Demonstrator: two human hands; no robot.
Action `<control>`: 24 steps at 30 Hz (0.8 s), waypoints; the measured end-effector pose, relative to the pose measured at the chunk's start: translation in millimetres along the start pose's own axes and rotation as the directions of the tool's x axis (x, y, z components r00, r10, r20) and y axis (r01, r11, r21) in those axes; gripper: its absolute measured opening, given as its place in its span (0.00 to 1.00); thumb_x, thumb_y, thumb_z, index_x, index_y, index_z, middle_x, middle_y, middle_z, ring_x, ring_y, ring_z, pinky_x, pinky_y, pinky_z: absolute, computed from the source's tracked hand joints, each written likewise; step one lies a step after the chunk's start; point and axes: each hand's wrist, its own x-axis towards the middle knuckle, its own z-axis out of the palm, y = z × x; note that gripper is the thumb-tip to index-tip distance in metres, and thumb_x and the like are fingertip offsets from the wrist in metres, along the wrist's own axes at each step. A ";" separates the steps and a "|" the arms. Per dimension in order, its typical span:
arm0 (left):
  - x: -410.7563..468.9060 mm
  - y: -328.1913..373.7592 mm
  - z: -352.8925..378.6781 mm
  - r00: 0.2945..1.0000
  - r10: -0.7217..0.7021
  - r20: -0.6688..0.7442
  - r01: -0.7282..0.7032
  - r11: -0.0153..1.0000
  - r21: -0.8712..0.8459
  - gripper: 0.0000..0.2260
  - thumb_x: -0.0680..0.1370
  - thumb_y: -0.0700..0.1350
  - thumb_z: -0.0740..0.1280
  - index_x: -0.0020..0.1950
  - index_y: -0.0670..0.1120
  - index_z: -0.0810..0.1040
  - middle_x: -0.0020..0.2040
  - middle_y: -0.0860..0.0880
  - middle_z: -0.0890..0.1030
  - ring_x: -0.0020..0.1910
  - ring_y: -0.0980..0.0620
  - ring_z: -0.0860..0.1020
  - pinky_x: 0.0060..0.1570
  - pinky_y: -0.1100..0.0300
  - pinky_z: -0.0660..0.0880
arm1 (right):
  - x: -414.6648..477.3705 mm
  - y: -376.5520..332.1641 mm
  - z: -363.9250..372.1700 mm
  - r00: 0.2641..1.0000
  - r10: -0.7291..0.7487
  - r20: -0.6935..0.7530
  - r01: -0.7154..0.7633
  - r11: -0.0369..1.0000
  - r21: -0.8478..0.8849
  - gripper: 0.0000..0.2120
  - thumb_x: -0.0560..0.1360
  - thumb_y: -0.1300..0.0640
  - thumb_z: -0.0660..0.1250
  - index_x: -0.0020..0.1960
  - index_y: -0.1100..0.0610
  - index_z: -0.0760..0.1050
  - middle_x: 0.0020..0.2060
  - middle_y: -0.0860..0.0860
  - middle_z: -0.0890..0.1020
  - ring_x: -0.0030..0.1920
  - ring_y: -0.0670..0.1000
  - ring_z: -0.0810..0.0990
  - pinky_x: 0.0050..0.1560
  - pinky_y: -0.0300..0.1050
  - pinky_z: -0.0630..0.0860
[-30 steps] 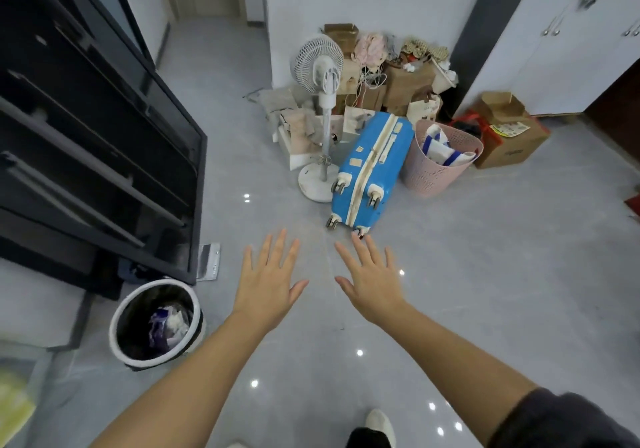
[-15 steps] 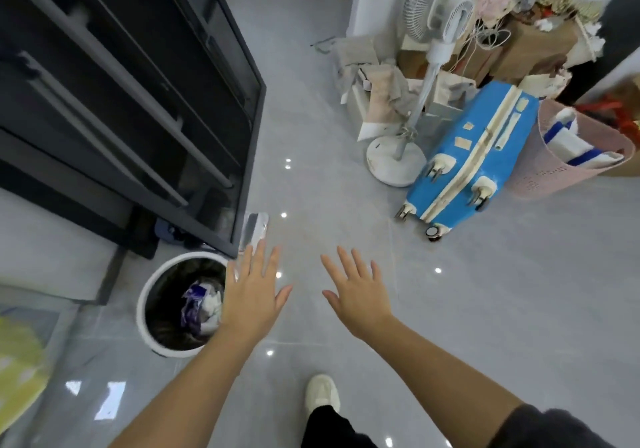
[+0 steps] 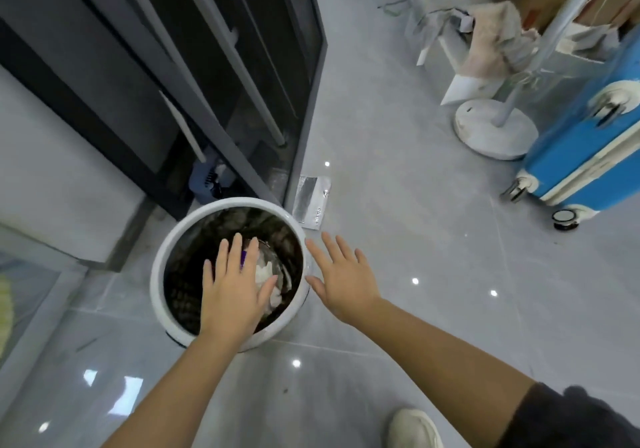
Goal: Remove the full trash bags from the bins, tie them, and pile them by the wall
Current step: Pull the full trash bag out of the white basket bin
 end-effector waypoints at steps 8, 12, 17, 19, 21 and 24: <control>0.8 -71.5 35.9 0.972 -0.226 -0.060 0.223 0.973 -0.053 0.27 0.76 0.52 0.64 0.73 0.44 0.65 0.76 0.38 0.59 0.76 0.38 0.53 0.70 0.36 0.51 | 34.6 -44.4 38.1 0.969 0.244 -0.036 -0.219 0.920 0.324 0.31 0.79 0.54 0.56 0.77 0.57 0.45 0.74 0.54 0.61 0.67 0.58 0.68 0.60 0.55 0.71; 5.0 -89.5 34.6 0.885 -0.466 -0.003 0.435 0.828 -0.355 0.32 0.74 0.40 0.65 0.75 0.38 0.55 0.75 0.34 0.56 0.73 0.35 0.57 0.68 0.39 0.60 | 37.2 -53.8 41.0 0.934 0.355 -0.042 -0.308 0.859 0.408 0.28 0.77 0.59 0.55 0.75 0.57 0.51 0.69 0.55 0.68 0.62 0.59 0.74 0.56 0.53 0.72; 12.9 -98.5 34.9 0.772 -0.635 0.029 0.565 0.664 -0.490 0.23 0.78 0.39 0.57 0.72 0.39 0.59 0.68 0.36 0.68 0.61 0.33 0.71 0.54 0.39 0.71 | 38.3 -58.3 42.7 0.888 0.460 -0.021 -0.397 0.788 0.471 0.15 0.78 0.58 0.55 0.63 0.60 0.63 0.57 0.57 0.76 0.53 0.60 0.77 0.51 0.52 0.73; 12.7 -102.2 38.3 0.747 -0.665 0.021 0.571 0.625 -0.532 0.17 0.78 0.37 0.56 0.68 0.39 0.65 0.62 0.36 0.72 0.56 0.32 0.74 0.50 0.40 0.72 | 38.9 -59.4 45.5 0.886 0.463 -0.032 -0.393 0.785 0.479 0.13 0.78 0.59 0.54 0.61 0.60 0.64 0.55 0.57 0.77 0.52 0.59 0.77 0.49 0.52 0.72; 12.5 -105.1 39.7 0.730 -0.683 0.017 0.571 0.598 -0.563 0.15 0.78 0.36 0.55 0.65 0.40 0.68 0.58 0.35 0.75 0.53 0.32 0.75 0.49 0.42 0.73 | 40.3 -59.0 45.5 0.888 0.457 -0.044 -0.390 0.801 0.455 0.12 0.77 0.60 0.53 0.59 0.61 0.64 0.55 0.57 0.77 0.52 0.60 0.77 0.46 0.50 0.70; 10.2 -107.2 39.4 0.734 -0.679 0.015 0.558 0.590 -0.583 0.16 0.79 0.36 0.55 0.66 0.43 0.69 0.55 0.35 0.78 0.51 0.33 0.76 0.48 0.43 0.74 | 41.5 -57.3 41.3 0.889 0.455 -0.043 -0.391 0.806 0.443 0.10 0.77 0.61 0.53 0.57 0.62 0.64 0.53 0.59 0.77 0.51 0.61 0.77 0.46 0.50 0.71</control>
